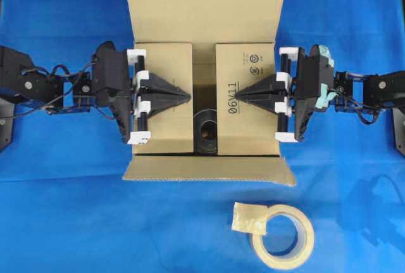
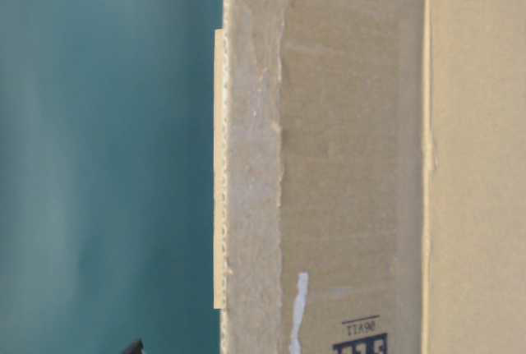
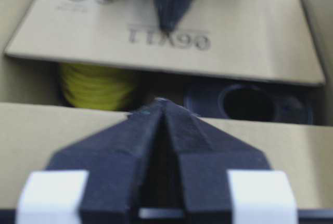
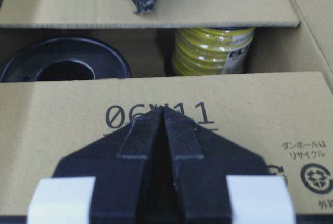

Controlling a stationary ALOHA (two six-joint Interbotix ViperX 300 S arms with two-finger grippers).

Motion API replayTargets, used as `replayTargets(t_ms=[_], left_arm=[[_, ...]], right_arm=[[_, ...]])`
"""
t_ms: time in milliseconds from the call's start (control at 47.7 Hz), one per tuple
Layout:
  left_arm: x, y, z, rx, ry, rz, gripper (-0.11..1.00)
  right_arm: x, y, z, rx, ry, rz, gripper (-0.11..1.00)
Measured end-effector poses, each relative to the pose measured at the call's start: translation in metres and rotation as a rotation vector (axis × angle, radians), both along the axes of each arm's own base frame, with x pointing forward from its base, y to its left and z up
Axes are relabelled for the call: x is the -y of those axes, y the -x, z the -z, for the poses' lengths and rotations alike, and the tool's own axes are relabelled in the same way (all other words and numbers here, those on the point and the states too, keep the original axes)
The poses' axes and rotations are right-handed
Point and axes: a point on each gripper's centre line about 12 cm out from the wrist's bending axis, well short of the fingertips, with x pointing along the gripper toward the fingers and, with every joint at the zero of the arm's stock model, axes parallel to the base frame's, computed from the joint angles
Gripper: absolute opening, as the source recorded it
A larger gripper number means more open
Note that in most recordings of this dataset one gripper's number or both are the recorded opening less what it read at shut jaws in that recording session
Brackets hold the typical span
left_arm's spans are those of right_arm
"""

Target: Close the cardboard box.

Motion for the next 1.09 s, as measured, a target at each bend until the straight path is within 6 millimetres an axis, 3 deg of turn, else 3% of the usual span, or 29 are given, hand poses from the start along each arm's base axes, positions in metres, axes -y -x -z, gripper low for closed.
replayTargets(t_ms=[650, 901, 1090], left_arm=[[-0.059, -0.067, -0.024, -0.035, -0.087, -0.106, 0.0], [-0.083, -0.072, -0.029, -0.03, -0.111, -0.153, 0.0], [-0.085, -0.072, -0.024, -0.042, -0.112, -0.157, 0.0]], right_arm=[[-0.001, -0.005, -0.002, 0.009, 0.001, -0.003, 0.0], [-0.001, -0.006, -0.002, 0.009, 0.002, -0.005, 0.0], [-0.001, -0.006, -0.002, 0.009, 0.003, -0.006, 0.0]])
